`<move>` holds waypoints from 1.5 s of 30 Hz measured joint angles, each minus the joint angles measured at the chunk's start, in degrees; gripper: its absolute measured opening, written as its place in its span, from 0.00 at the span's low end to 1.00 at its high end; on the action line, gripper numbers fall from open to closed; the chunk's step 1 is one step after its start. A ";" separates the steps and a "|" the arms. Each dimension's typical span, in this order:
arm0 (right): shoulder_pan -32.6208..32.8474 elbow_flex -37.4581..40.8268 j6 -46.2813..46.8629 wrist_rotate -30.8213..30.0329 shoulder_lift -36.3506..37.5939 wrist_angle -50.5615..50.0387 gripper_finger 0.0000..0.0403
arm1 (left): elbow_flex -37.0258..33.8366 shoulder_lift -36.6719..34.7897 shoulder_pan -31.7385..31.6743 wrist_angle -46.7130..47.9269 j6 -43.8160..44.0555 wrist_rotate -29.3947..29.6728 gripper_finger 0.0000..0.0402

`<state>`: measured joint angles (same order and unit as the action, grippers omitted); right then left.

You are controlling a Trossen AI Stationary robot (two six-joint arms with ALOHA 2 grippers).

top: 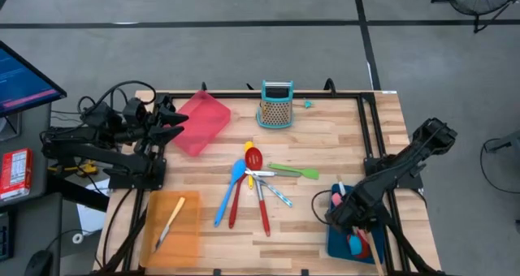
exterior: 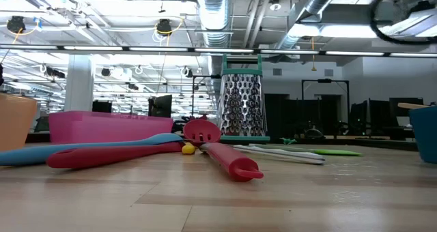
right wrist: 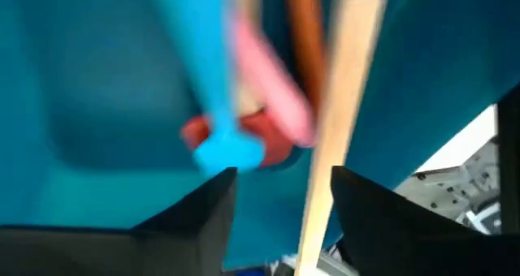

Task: Pick & Place Kitchen Items
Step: Put the blue table knife into the orange bin

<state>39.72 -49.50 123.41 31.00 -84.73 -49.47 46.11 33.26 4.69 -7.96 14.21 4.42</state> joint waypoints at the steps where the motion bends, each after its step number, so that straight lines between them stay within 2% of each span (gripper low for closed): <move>1: -0.51 -0.98 -1.53 -0.08 0.47 -0.35 0.55 | 0.01 -0.29 0.00 1.03 0.15 -0.25 0.37; 4: -1.64 -4.46 -4.19 -1.65 2.03 -3.24 0.61 | 0.02 -1.10 0.00 6.65 1.53 -0.32 0.37; 8: -2.89 -9.78 -4.89 -7.22 4.84 -6.41 0.62 | 0.02 -1.41 0.00 15.18 4.07 -0.28 0.37; 13: -4.43 -15.74 -5.91 -20.90 7.69 -7.11 0.60 | 0.02 0.63 0.03 27.94 9.11 -0.28 0.37; 16: -5.95 -18.42 -10.99 -29.51 7.98 -6.82 0.60 | 0.02 3.40 0.33 35.89 12.53 -0.23 0.37; 19: -8.88 -19.68 -15.87 -34.09 7.59 -6.74 0.59 | 0.02 7.02 0.42 41.98 16.11 -0.24 0.37; 23: -14.69 -20.19 -25.82 -34.24 3.65 -5.39 0.59 | 0.02 12.02 0.39 46.21 19.79 -1.17 0.37; 29: -22.81 -20.21 -45.83 -30.97 -5.81 5.79 0.59 | 0.02 14.83 0.42 47.17 21.99 -2.08 0.37; 39: -29.43 -29.63 -71.63 -31.02 -20.48 7.52 0.59 | 0.02 7.09 0.37 47.28 23.82 -2.27 0.37; 45: -29.61 -38.06 -81.12 -31.02 -29.11 -0.50 0.59 | 0.02 2.13 0.37 47.07 23.77 -2.20 0.37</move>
<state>10.12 -87.56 42.29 -0.02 -113.84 -49.98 46.13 35.39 5.06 39.11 37.98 2.22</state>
